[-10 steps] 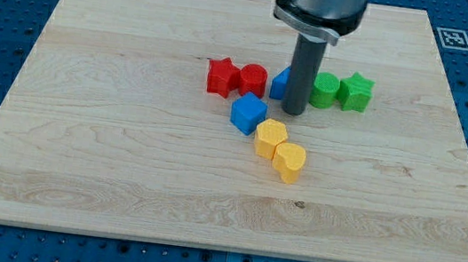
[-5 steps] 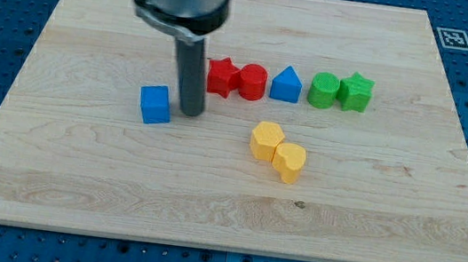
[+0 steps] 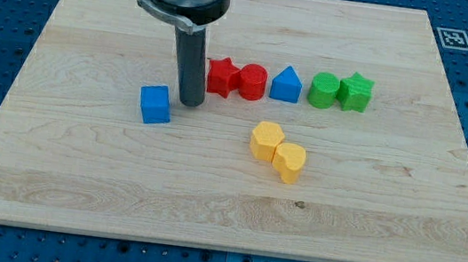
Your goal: Push the blue cube to the left of the red star
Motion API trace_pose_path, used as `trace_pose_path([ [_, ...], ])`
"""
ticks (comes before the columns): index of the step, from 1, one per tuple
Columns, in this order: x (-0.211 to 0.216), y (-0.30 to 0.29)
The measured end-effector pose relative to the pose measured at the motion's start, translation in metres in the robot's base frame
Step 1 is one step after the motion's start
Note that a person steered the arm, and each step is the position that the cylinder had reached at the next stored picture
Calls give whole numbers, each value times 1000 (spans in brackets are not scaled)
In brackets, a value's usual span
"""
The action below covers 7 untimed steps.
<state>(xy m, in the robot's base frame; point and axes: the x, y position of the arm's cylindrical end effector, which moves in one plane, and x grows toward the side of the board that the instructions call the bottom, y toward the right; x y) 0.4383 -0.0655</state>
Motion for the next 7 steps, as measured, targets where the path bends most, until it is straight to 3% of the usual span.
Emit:
trace_pose_path([
  [2,82,-6],
  [3,73,-36],
  [5,15,-52],
  [7,25,-52],
])
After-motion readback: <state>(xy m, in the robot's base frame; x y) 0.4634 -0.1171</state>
